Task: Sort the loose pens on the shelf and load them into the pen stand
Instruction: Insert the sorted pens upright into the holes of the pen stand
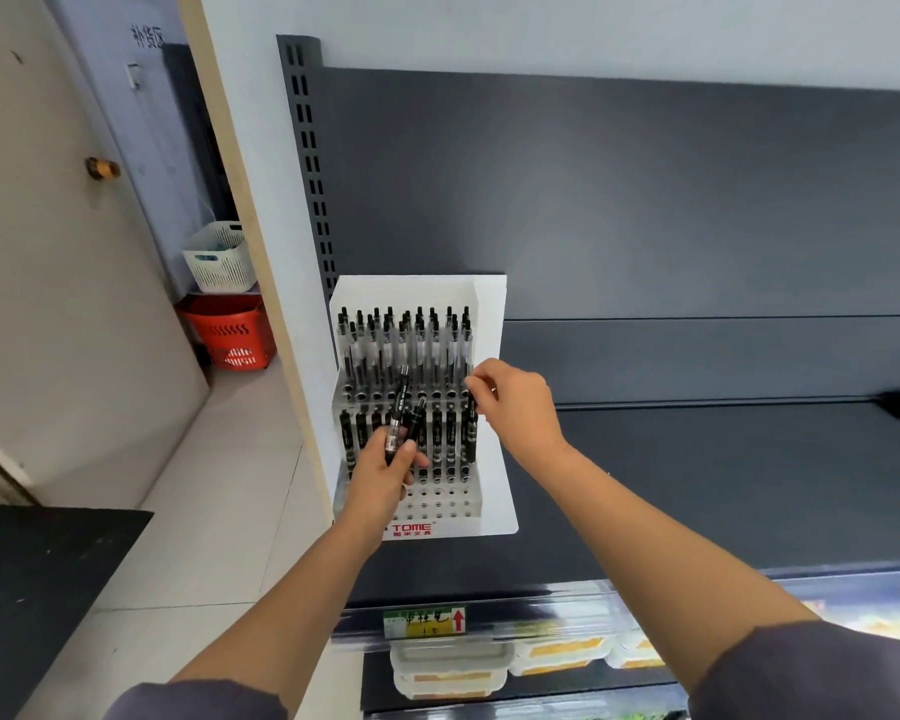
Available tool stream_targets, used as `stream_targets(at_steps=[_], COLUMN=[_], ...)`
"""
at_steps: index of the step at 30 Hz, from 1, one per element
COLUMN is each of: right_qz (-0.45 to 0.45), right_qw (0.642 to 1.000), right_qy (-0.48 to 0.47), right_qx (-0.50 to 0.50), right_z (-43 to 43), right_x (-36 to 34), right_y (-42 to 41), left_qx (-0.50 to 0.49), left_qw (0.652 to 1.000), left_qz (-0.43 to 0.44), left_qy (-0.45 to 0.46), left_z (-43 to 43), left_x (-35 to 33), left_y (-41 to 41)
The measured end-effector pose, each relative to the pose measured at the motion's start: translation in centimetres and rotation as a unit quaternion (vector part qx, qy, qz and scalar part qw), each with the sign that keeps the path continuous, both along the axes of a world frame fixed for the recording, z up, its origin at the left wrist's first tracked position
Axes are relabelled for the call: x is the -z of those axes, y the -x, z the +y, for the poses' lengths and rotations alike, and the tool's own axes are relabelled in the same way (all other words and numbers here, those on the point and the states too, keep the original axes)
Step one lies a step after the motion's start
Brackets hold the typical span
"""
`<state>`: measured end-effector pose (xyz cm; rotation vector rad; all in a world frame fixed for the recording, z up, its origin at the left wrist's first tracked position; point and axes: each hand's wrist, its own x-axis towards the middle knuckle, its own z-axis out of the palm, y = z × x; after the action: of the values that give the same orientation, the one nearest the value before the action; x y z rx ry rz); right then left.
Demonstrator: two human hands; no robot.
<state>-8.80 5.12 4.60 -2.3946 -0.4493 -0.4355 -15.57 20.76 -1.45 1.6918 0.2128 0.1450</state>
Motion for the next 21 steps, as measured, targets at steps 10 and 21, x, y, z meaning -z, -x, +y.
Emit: stream_targets(at_steps=[10,21], right_qz=[0.029,0.048], right_qw=[0.994,0.998], right_qy=[0.107,0.034], right_qx=[-0.010,-0.004], right_z=[0.3,0.4], right_x=[2.2,1.7], right_y=[0.6,1.1], left_qx=[-0.009,0.010], left_qw=[0.999,1.000], left_qz=[-0.002,-0.014], left_qy=[-0.046,0.018], left_z=[-0.3,-0.8], left_x=[0.2,0.3], left_y=[-0.4,-0.5])
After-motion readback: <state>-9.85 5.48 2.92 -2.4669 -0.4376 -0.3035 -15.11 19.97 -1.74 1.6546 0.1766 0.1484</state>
